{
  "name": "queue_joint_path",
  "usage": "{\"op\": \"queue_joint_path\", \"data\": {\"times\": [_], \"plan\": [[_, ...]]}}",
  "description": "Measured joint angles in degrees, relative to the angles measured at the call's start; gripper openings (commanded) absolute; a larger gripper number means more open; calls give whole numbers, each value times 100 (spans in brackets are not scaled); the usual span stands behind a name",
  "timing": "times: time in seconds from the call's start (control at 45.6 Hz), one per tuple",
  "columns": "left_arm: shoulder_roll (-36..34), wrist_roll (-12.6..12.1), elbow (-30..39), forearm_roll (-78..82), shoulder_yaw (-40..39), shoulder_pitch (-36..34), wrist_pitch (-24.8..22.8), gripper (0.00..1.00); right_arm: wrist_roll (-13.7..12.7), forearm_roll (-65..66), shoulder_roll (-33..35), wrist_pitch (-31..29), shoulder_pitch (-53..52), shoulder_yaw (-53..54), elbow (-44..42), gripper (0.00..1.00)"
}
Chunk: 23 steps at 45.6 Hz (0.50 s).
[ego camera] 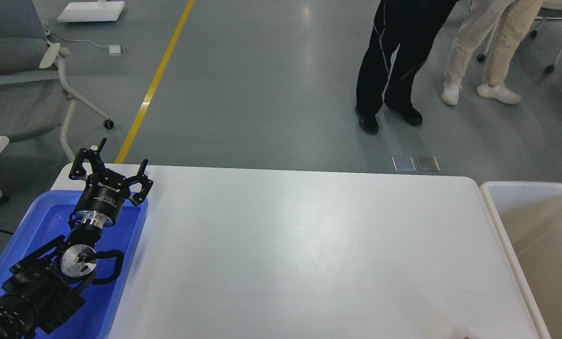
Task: Tidy desktop
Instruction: 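Lower the foil bag into the white bin and open the right gripper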
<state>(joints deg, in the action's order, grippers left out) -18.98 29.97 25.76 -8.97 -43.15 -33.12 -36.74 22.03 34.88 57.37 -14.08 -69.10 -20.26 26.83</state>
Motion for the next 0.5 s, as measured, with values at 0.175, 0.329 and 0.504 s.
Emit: {"op": "queue_joint_path", "data": {"times": [0.175,0.329,0.504], "plan": [[0,0,-1,0,0,1,0,100,-847,-594,-332,-6,473,34,-876,0],[0,0,-1,0,0,2,0,100,-1388,-980,-758,80,893,53,-1633,0],[0,0,-1,0,0,2,0,100,-1728,-1166,-1336,406,1411,155,-2344,0]]}}
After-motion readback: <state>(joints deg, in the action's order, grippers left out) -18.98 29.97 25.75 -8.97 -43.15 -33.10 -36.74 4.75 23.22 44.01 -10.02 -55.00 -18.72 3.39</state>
